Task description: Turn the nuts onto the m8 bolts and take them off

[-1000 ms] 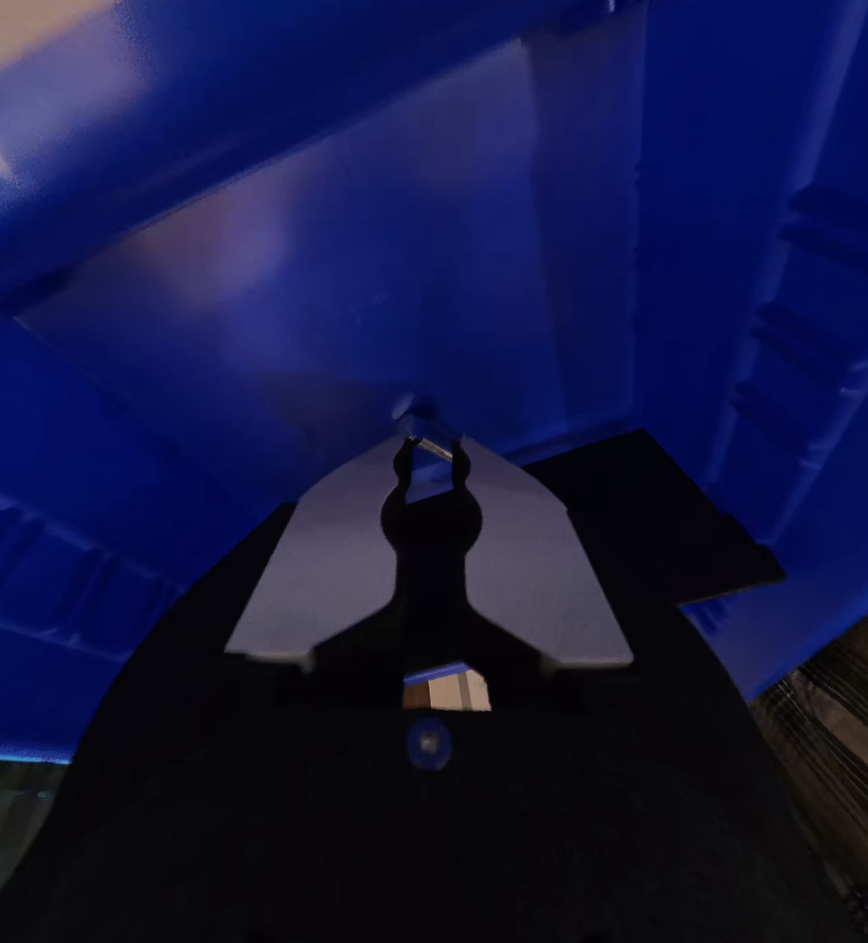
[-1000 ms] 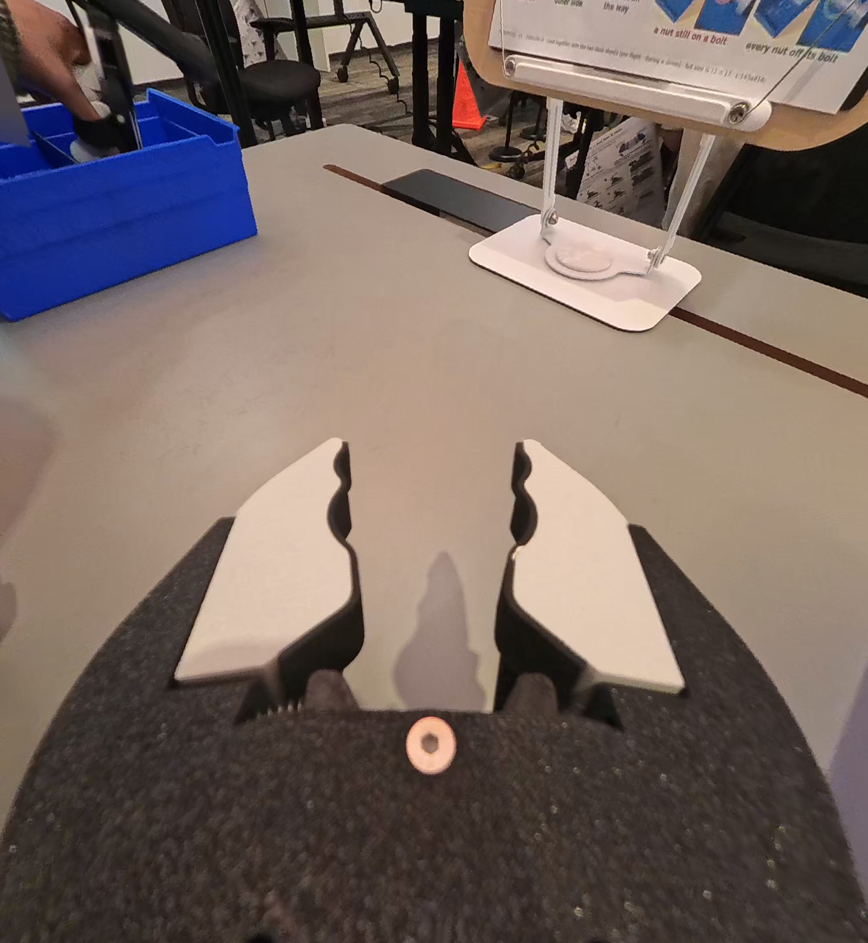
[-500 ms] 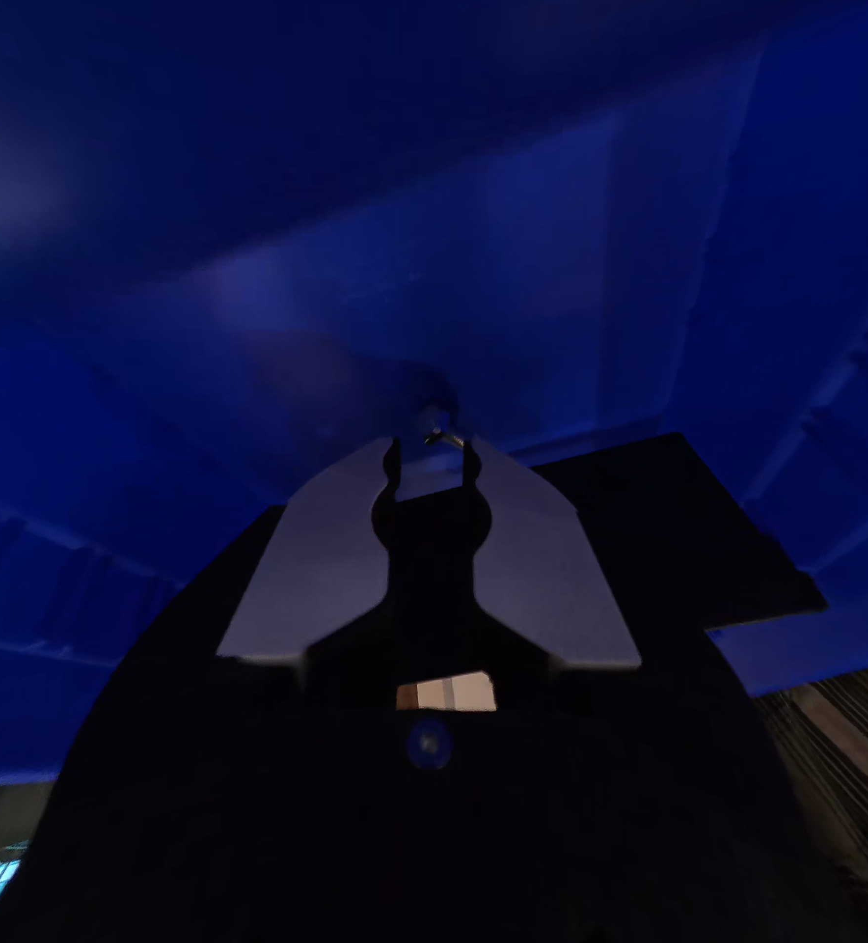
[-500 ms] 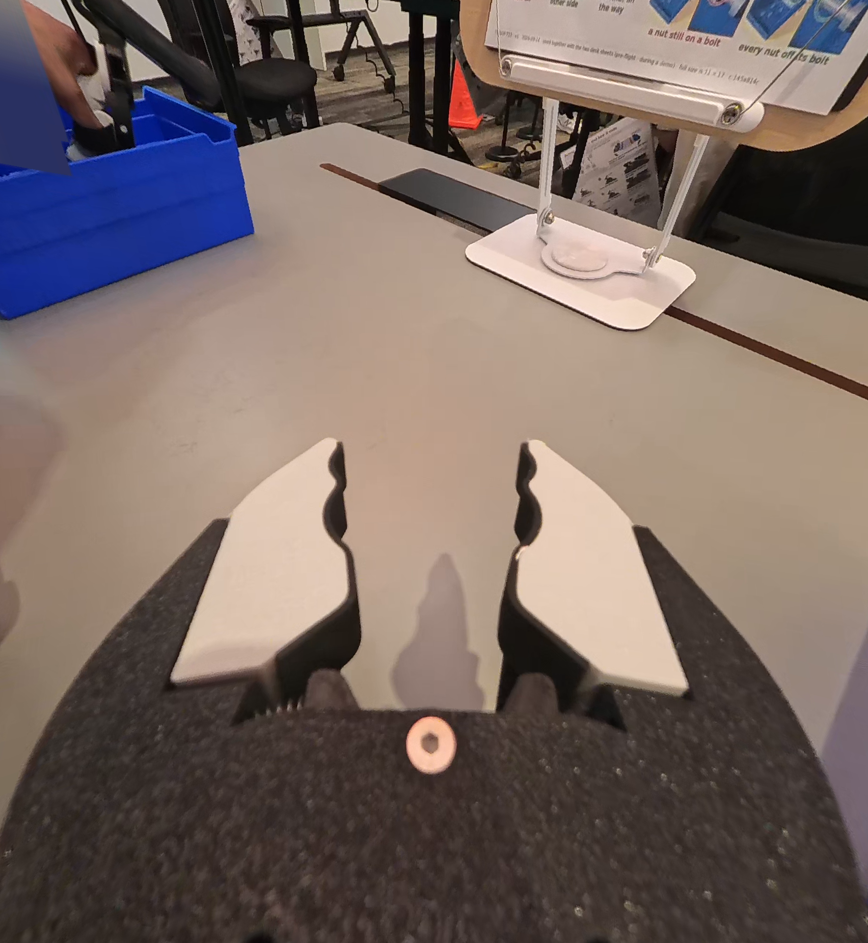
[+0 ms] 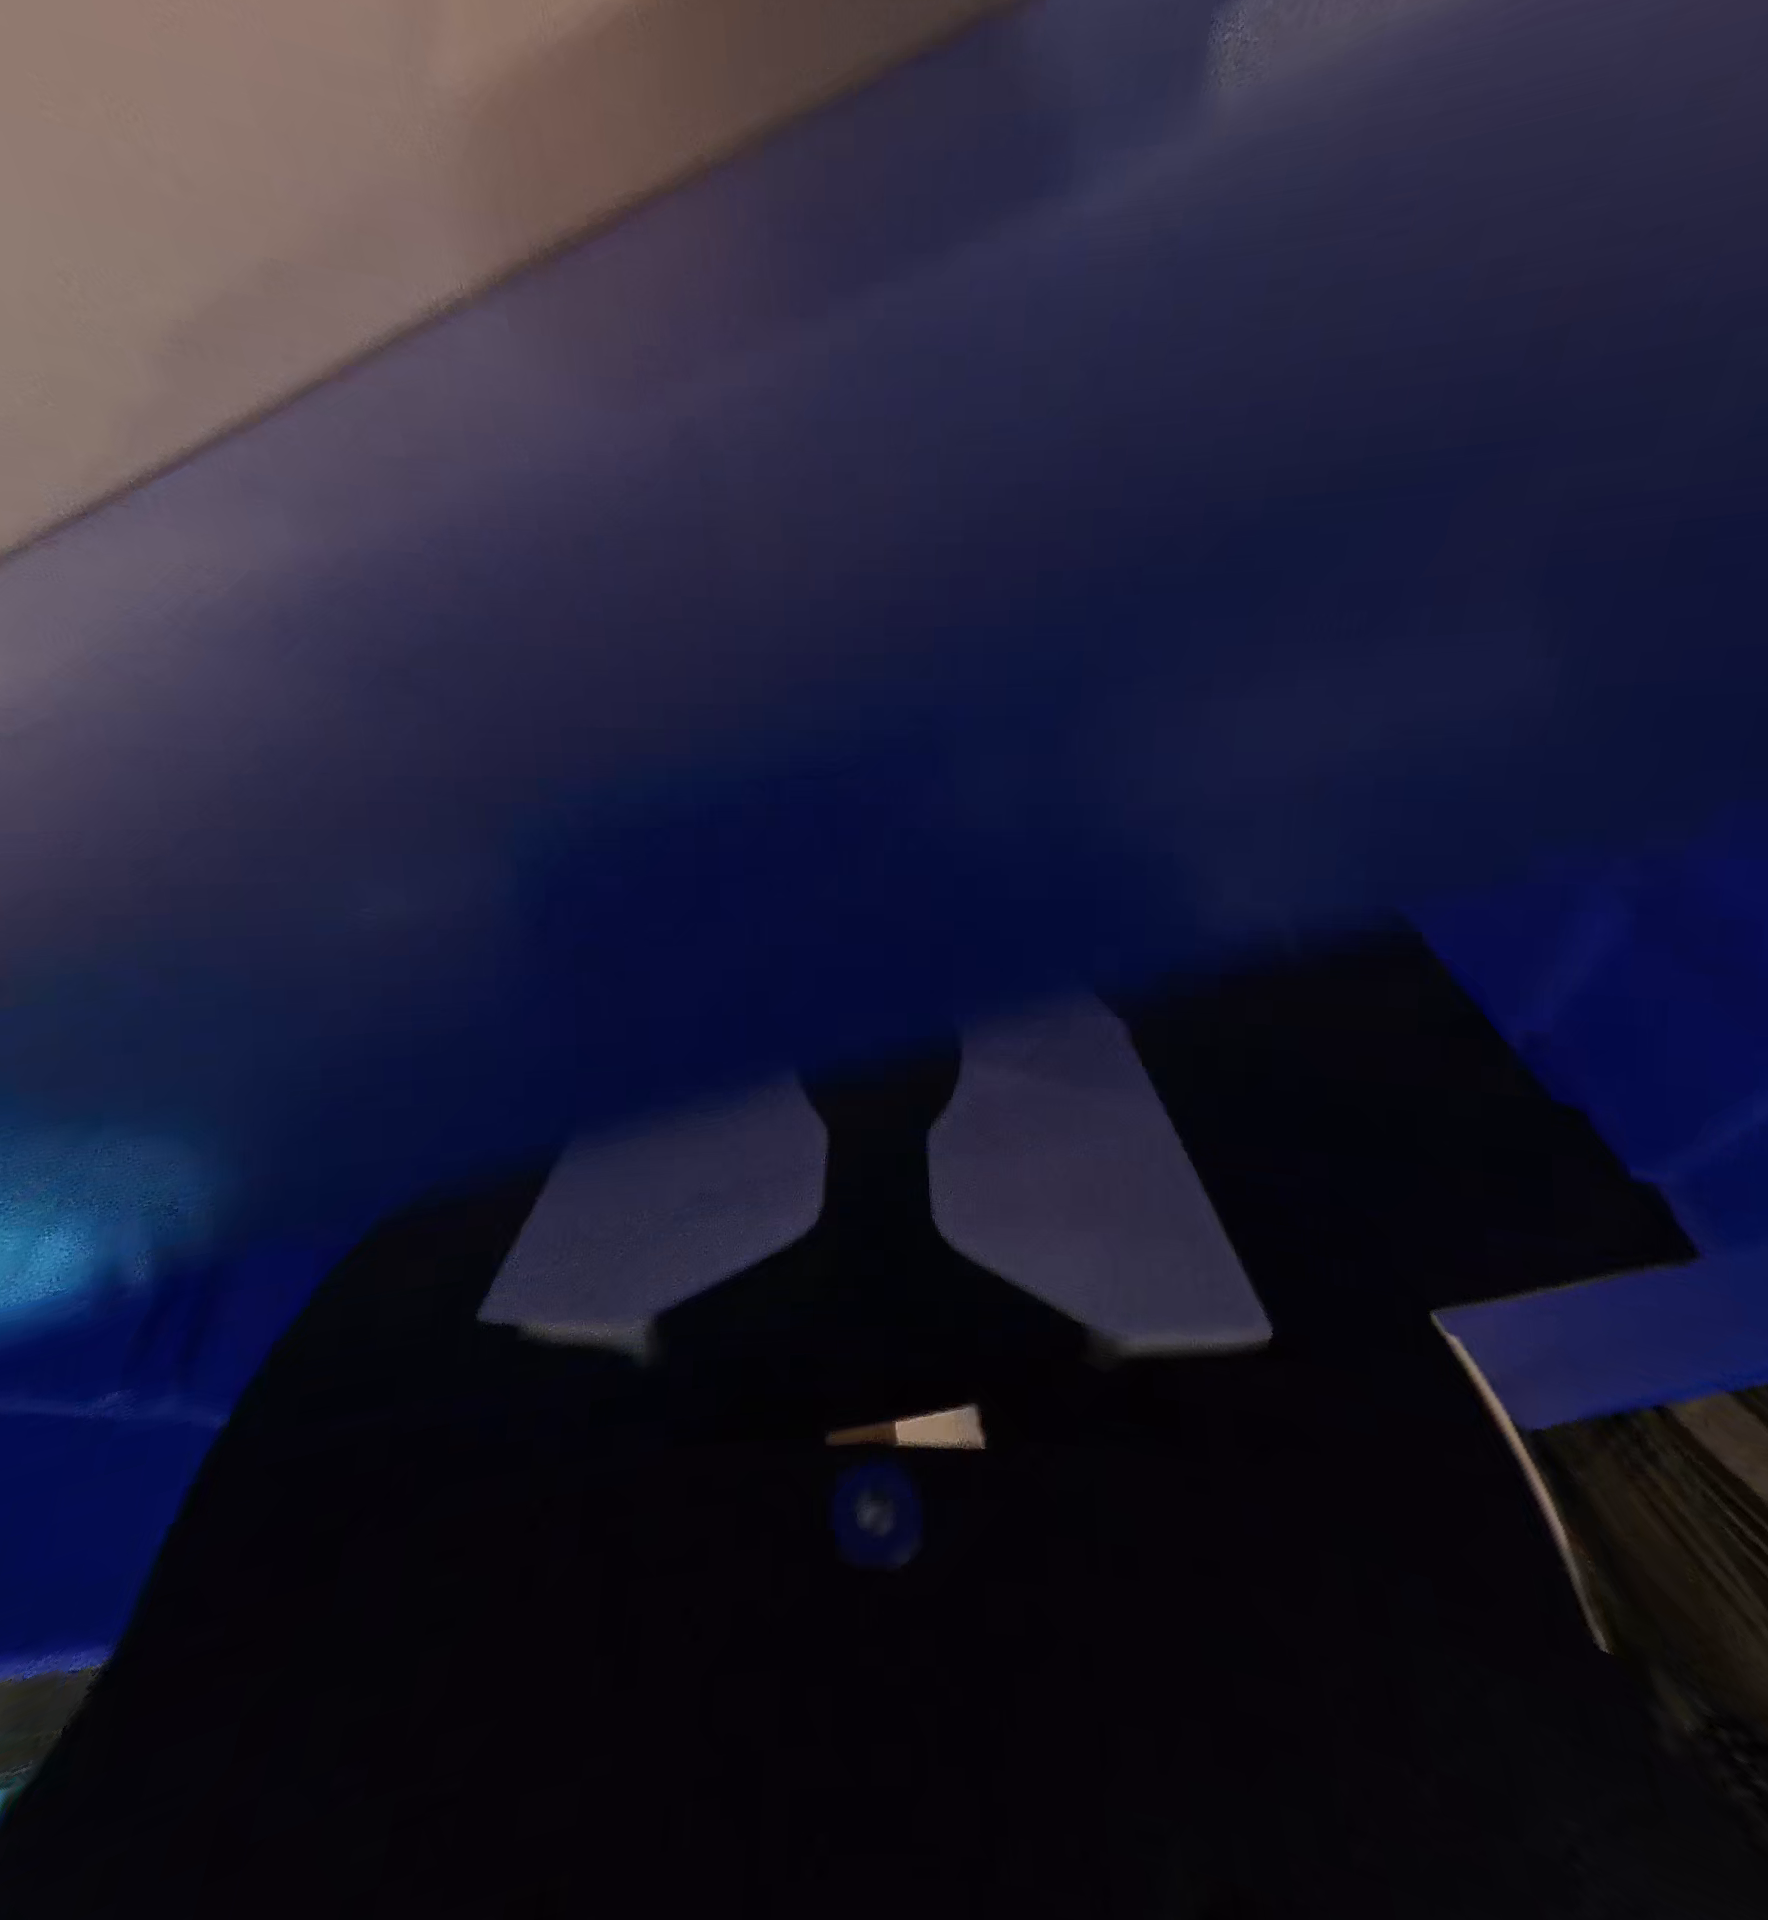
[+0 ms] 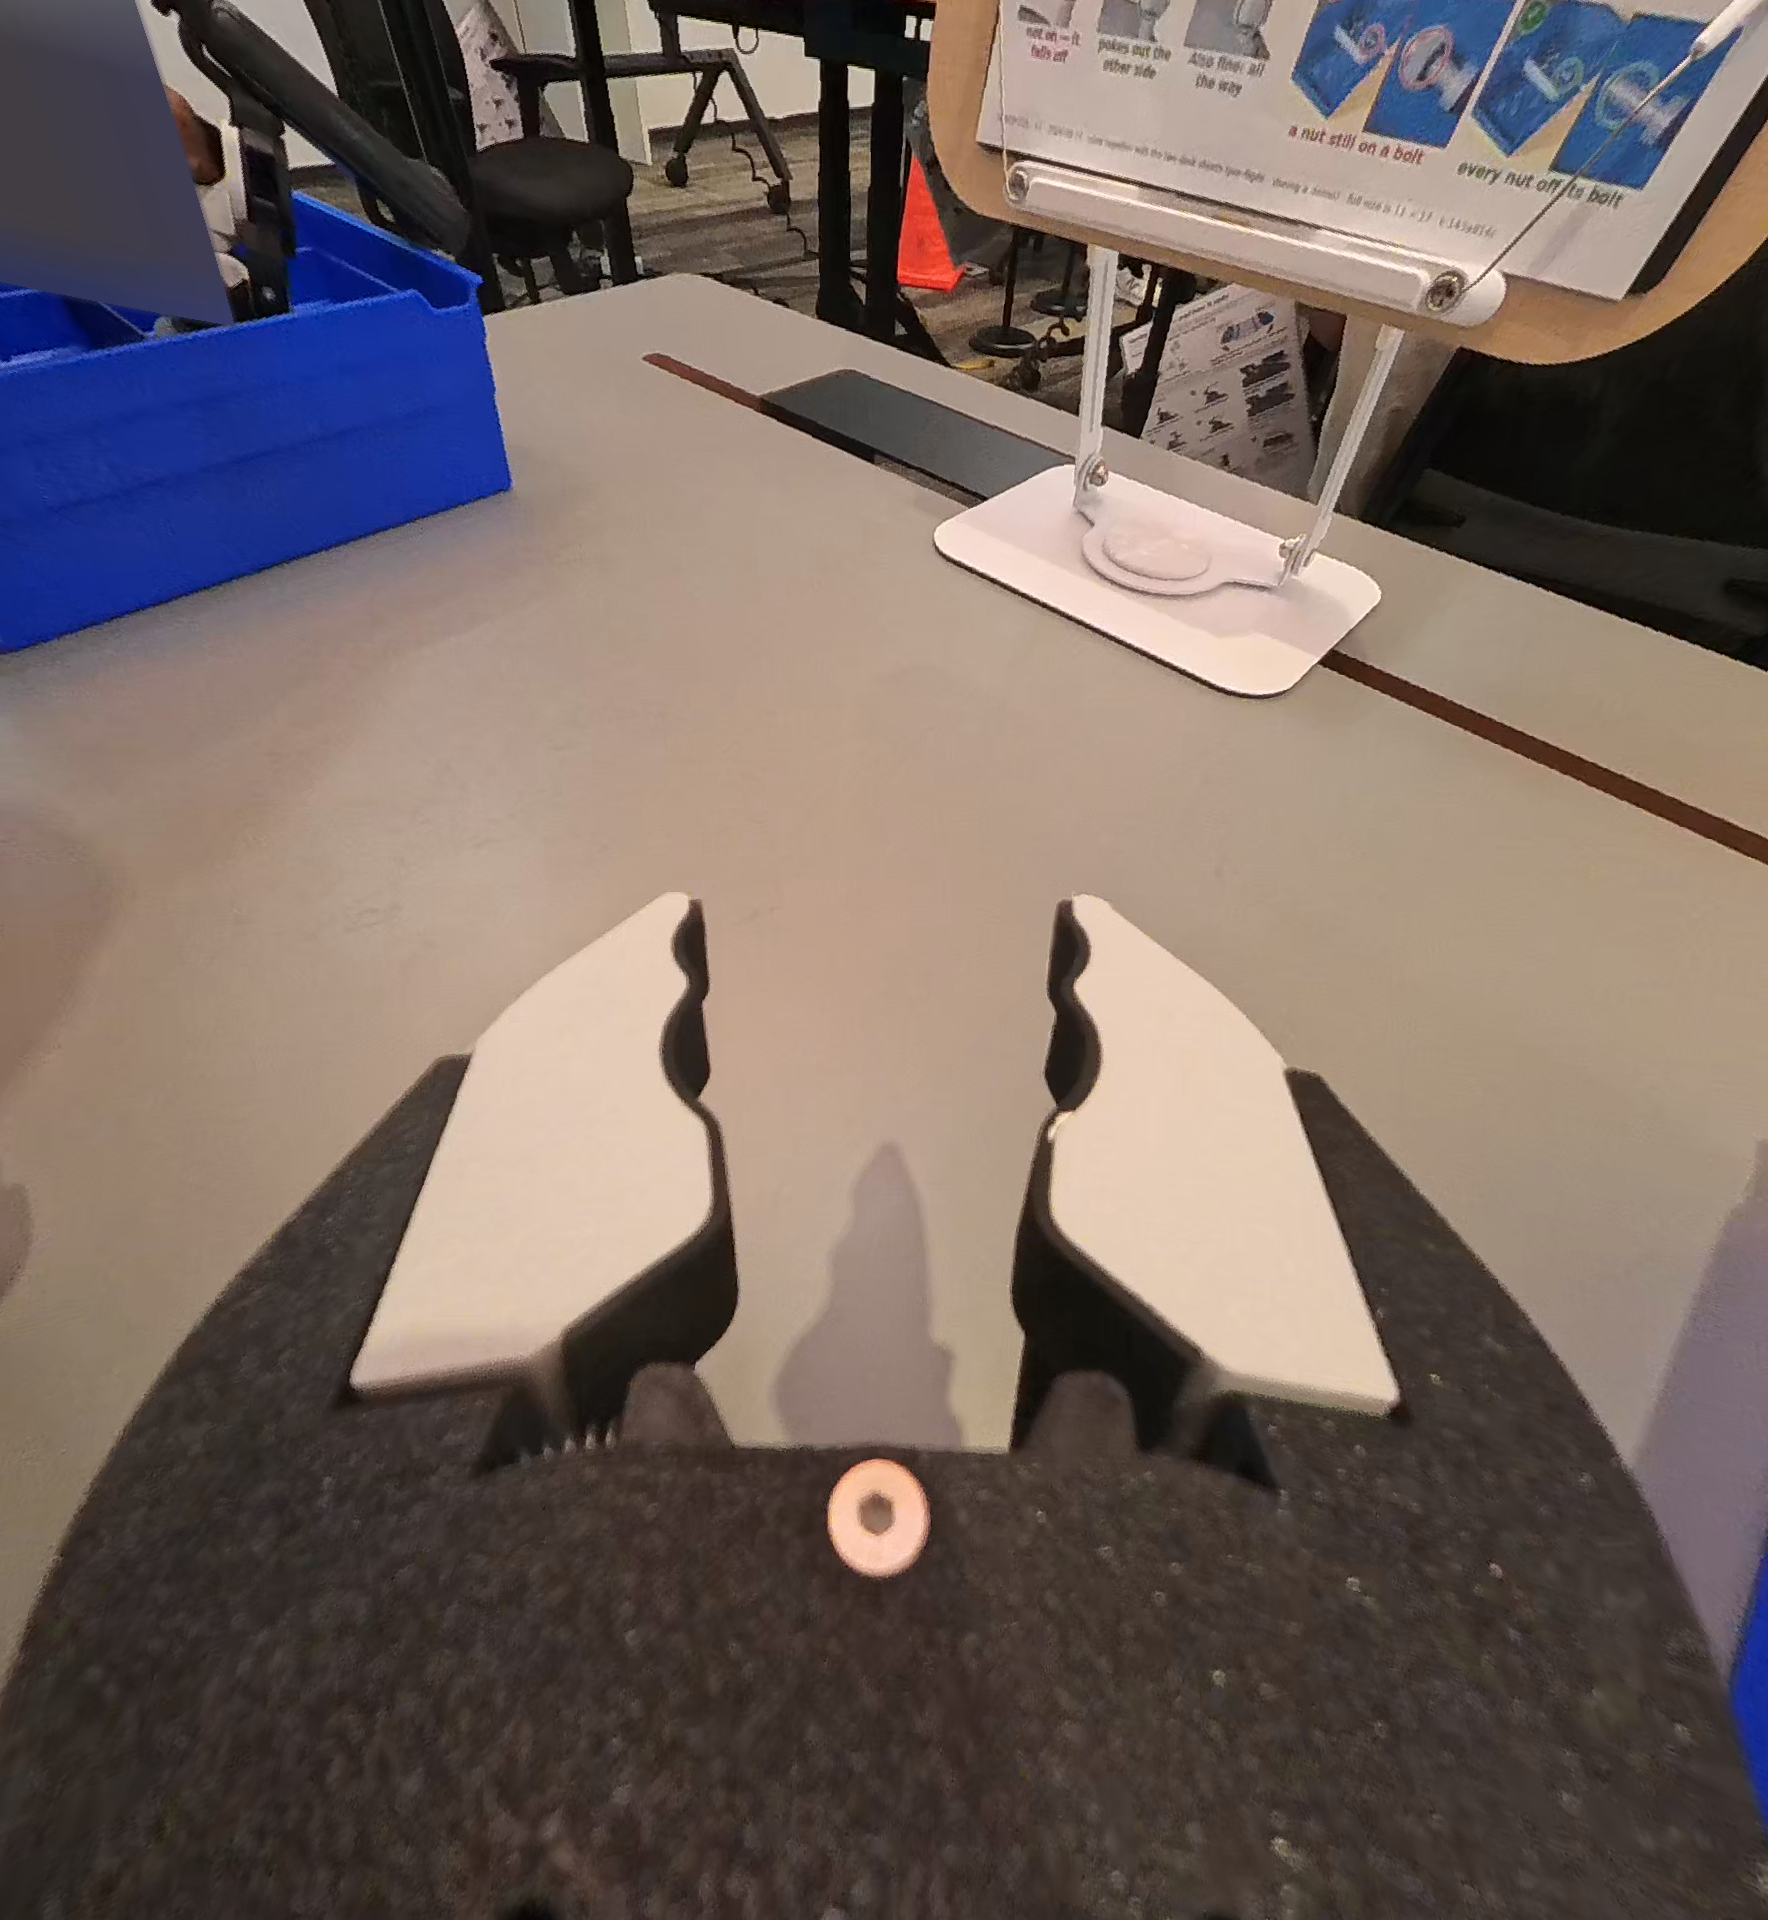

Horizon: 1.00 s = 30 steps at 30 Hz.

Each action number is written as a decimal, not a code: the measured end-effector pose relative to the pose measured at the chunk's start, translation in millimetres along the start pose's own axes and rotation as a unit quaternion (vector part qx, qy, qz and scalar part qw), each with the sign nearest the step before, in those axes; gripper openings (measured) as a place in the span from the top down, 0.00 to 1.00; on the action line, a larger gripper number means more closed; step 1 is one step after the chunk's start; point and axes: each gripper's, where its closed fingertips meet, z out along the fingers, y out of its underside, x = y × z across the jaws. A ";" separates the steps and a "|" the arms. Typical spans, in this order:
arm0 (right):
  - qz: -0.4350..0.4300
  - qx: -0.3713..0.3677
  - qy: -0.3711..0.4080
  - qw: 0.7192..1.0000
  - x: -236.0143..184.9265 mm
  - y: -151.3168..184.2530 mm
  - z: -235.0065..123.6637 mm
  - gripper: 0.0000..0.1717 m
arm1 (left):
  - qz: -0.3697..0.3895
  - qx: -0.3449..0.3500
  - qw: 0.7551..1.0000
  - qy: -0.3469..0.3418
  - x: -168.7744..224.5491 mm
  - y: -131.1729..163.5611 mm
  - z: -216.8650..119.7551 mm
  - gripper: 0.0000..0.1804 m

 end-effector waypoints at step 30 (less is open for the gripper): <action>-0.014 0.020 -0.007 1.000 -10.7 -8.2 -21.1 0.66 | 0.291 0.269 0.915 -0.072 204.7 -38.5 -158.5 0.97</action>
